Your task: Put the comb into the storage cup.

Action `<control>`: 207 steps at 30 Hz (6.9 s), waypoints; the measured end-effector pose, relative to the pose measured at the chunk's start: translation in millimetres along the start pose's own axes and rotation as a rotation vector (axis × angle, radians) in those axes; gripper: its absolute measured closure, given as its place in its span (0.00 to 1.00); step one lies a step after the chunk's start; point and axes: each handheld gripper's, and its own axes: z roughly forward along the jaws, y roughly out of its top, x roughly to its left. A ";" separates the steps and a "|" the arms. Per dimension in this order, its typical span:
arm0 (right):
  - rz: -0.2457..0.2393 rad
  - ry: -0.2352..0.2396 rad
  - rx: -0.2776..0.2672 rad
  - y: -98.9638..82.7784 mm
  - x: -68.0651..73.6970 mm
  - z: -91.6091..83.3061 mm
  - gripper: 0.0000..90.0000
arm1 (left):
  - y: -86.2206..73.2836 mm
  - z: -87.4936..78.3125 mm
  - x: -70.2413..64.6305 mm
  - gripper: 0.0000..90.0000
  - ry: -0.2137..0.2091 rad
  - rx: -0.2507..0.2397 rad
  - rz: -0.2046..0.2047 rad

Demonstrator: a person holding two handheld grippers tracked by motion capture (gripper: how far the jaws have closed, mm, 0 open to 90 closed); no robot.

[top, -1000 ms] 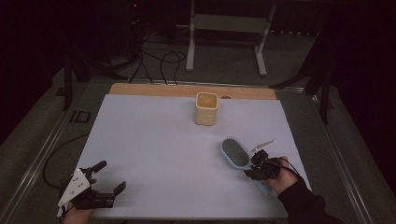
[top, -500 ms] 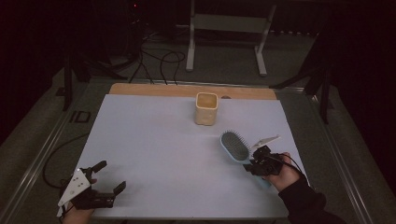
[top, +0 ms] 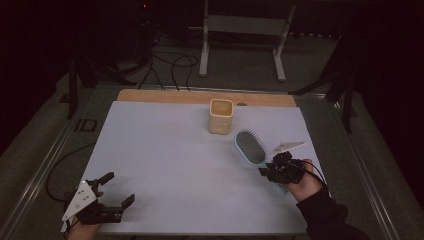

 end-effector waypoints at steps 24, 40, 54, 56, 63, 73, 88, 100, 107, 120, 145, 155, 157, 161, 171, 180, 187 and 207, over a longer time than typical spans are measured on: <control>-0.013 -0.006 -0.193 45.0 5.8 -9.7 0.78 | 0.1 -1.1 0.8 0.00 0.003 0.000 -0.001; -0.026 -0.014 -0.286 78.7 3.6 -14.4 0.78 | -0.1 -1.2 0.9 0.00 -0.002 -0.002 -0.003; 0.003 -0.004 -0.365 108.1 0.3 -11.2 0.78 | -0.2 -1.1 1.0 0.00 -0.005 -0.002 -0.003; 0.001 -0.005 -0.367 111.8 0.5 -10.2 0.78 | -0.2 -1.3 0.9 0.00 -0.004 -0.002 -0.003; 0.011 0.007 -0.396 124.3 -3.6 -9.5 0.78 | 0.0 -1.5 1.0 0.00 -0.005 -0.002 -0.001; 0.054 0.003 -0.460 140.1 -13.4 -3.1 0.78 | 0.1 -1.7 1.0 0.00 -0.005 -0.003 -0.001; 0.063 0.014 -0.492 162.3 -14.0 15.7 0.78 | -0.2 -1.9 1.3 0.00 -0.008 -0.004 -0.005; 0.065 -0.003 -0.522 180.6 -15.7 25.1 0.78 | -0.2 -2.7 1.7 0.00 -0.009 -0.011 -0.012; 0.064 -0.015 -0.542 190.6 -17.8 30.4 0.78 | 0.0 -3.5 1.9 0.00 -0.008 -0.012 -0.015; 0.102 -0.010 -0.591 200.5 -27.8 47.6 0.78 | -0.2 -4.1 2.7 0.00 -0.011 -0.017 -0.023; 0.100 -0.013 -0.673 219.0 -36.8 80.8 0.78 | -0.3 -4.6 2.7 0.00 -0.018 -0.023 -0.026; 0.087 -0.006 -0.698 218.7 -41.2 97.8 0.78 | -0.9 -4.6 3.4 0.00 -0.019 -0.023 -0.031; 0.087 -0.009 -0.708 217.4 -43.2 100.6 0.78 | -0.9 -4.8 3.4 0.00 -0.019 -0.024 -0.032; 0.086 -0.008 -0.709 214.4 -46.3 107.0 0.78 | -0.9 -4.9 3.6 0.00 -0.018 -0.024 -0.035; 0.074 0.001 -0.692 207.1 -49.1 121.9 0.78 | -1.0 -4.9 3.4 0.00 -0.019 -0.026 -0.037; 0.090 -0.001 -0.695 199.9 -51.0 132.6 0.78 | -1.4 -4.6 3.6 0.00 -0.020 -0.026 -0.039; 0.072 -0.016 -0.702 193.0 -50.6 138.4 0.77 | -1.3 -4.6 3.4 0.00 -0.022 -0.027 -0.039; 0.038 -0.053 -0.682 164.7 -46.0 153.7 0.59 | -1.6 -4.1 3.5 0.00 -0.021 -0.023 -0.041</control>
